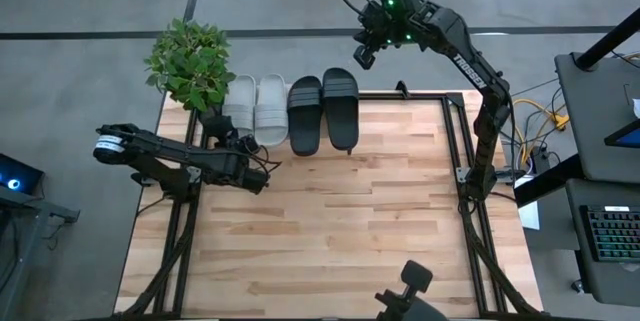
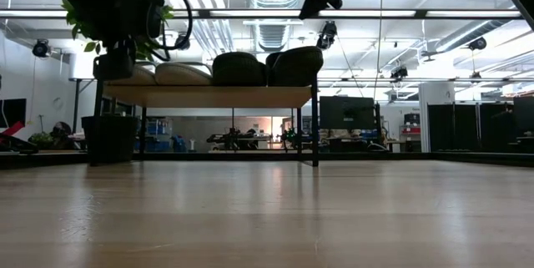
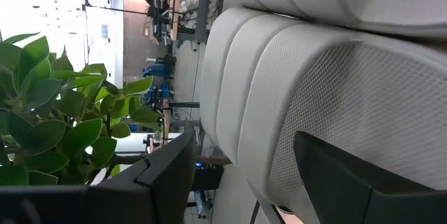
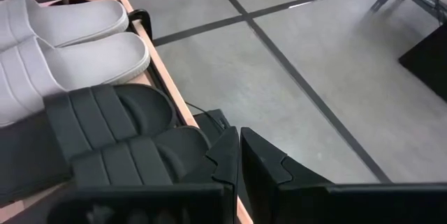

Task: Pick and place slides into the shelf
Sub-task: Adjust the pair of grey slippers on the shelf

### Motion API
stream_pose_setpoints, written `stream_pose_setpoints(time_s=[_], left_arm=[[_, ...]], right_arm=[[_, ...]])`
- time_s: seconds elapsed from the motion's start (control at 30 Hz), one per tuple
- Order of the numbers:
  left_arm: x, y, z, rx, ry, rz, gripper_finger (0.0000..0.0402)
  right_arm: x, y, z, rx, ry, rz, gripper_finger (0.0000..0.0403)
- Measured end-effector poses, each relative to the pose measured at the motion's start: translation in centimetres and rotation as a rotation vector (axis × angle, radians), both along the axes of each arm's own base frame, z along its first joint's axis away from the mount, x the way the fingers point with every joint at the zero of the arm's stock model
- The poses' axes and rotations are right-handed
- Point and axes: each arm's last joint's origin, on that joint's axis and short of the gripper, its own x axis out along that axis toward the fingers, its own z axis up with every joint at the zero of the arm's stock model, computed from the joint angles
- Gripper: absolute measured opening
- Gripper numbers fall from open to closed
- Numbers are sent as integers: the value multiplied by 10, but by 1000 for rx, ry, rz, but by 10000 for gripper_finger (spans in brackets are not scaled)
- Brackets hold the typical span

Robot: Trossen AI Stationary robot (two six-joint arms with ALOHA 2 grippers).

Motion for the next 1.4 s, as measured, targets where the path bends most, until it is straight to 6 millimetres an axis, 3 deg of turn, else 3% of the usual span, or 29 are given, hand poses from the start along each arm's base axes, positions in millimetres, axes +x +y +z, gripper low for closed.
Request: stream_pose_setpoints(time_s=[0.13, 0.4, 0.47, 0.83, 1.4], left_arm=[[1, 0, -1, -7, -15, 2, 181], [1, 3, -2, -39, -15, 34, 31], [1, 4, -2, -47, -17, 44, 10], [0, 6, -1, -77, -13, 68, 2], [8, 5, 22, -161, -60, 97, 0]], right_arm=[[1, 2, 0, 13, -9, -3, 9], [3, 5, 0, 15, -10, 5, 9], [3, 5, 0, 14, -10, 5, 9], [3, 4, 0, 14, -10, 4, 9], [3, 5, -1, 25, -4, 32, 9]])
